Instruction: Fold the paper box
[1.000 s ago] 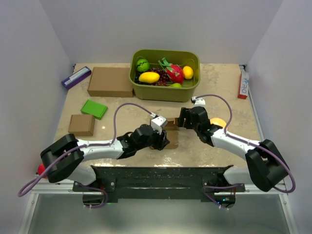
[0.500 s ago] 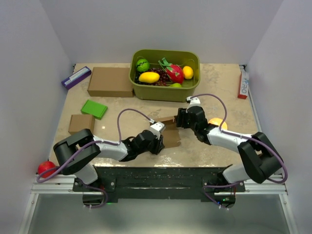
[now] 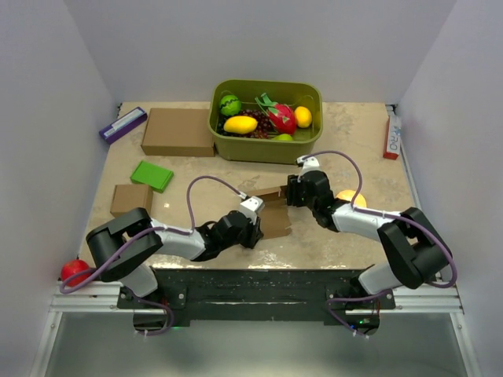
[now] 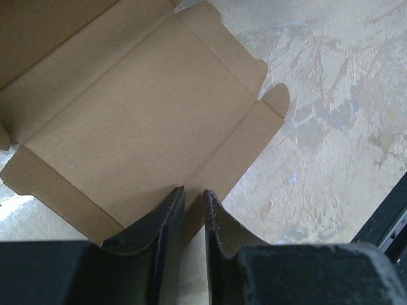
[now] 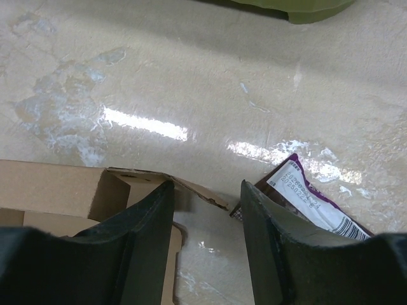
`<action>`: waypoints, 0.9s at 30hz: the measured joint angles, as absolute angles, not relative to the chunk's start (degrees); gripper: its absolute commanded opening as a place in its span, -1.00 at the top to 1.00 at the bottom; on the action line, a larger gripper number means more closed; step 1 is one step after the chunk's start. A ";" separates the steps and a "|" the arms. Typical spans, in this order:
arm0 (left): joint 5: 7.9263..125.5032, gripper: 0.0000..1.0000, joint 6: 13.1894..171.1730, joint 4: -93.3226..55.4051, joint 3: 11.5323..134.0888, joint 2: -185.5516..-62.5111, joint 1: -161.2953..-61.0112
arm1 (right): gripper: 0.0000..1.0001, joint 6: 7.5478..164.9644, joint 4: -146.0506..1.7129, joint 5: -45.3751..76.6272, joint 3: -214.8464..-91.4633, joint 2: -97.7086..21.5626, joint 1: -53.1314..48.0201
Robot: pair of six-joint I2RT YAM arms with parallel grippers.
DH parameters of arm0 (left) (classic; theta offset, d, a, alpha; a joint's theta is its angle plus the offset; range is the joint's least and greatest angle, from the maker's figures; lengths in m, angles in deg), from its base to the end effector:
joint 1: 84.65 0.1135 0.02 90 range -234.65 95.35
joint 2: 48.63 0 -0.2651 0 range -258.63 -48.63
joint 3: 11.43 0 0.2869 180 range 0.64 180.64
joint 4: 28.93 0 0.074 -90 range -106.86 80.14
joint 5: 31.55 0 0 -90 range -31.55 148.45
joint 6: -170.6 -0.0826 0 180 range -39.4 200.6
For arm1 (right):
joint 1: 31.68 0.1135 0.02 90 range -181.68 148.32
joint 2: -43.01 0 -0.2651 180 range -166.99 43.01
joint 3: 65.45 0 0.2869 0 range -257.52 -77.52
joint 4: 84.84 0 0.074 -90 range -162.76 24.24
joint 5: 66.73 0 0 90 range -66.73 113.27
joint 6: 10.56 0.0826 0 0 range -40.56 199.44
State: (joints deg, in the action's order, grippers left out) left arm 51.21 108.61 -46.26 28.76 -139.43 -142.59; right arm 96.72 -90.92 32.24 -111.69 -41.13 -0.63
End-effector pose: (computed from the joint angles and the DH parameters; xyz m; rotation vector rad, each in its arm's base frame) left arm 0.1872 -0.2793 0.0713 0.5040 2.1815 -0.7198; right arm 0.3078 0.1703 0.1189 -0.1634 2.1305 0.3334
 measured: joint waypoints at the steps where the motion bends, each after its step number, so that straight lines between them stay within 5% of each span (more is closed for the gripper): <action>1: 51.19 0.53 108.61 -46.26 28.76 -139.43 -142.59 | 0.18 96.35 -90.92 31.96 -111.69 -41.15 -0.63; 13: 50.49 0.55 108.59 -46.44 29.59 -140.44 -142.59 | 0.88 93.46 -93.52 27.87 -110.60 -40.17 -0.63; 27: 48.67 0.59 108.59 -42.20 35.27 -143.74 -142.59 | 0.99 93.90 -89.47 25.11 -111.61 -38.97 -0.59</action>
State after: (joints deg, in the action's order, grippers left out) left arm 48.67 108.59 -42.20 35.27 -143.74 -142.59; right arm 93.90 -89.47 25.11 -111.61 -38.97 -0.59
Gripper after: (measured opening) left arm 0.206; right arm 0.032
